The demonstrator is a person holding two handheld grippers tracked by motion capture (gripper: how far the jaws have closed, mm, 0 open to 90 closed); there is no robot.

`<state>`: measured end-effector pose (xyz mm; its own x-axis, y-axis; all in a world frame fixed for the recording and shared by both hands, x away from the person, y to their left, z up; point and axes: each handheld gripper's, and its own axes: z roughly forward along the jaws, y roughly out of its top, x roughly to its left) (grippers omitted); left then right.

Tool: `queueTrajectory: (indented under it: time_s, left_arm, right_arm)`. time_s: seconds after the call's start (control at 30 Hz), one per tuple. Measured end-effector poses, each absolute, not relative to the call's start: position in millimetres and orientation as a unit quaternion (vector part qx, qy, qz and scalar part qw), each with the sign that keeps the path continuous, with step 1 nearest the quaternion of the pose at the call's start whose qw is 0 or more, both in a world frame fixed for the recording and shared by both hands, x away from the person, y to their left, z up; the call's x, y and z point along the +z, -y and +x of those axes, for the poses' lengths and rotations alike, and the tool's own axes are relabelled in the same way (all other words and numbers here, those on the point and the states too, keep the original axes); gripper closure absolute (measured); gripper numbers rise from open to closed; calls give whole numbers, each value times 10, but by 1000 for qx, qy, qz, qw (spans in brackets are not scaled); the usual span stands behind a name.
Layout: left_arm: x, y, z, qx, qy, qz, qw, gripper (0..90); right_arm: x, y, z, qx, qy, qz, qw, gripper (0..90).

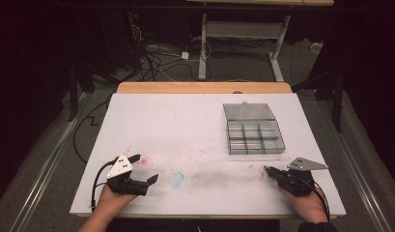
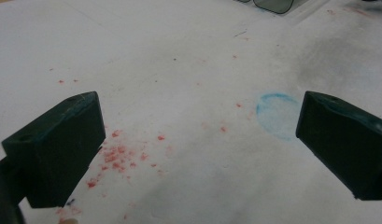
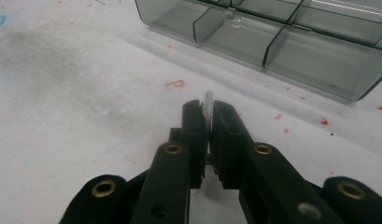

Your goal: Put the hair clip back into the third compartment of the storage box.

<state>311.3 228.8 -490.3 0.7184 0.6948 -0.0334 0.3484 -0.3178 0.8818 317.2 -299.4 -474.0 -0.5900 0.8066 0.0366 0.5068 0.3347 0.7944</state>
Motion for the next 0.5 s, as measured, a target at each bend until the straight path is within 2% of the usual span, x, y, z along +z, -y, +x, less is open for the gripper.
queueTrajectory:
  time_s: [0.5]
  left_arm:
    - [-4903,-2285,3114,179,-329,793,481,7]
  right_arm:
    - [-4636,3029,3202,416,-784,413,204,849]
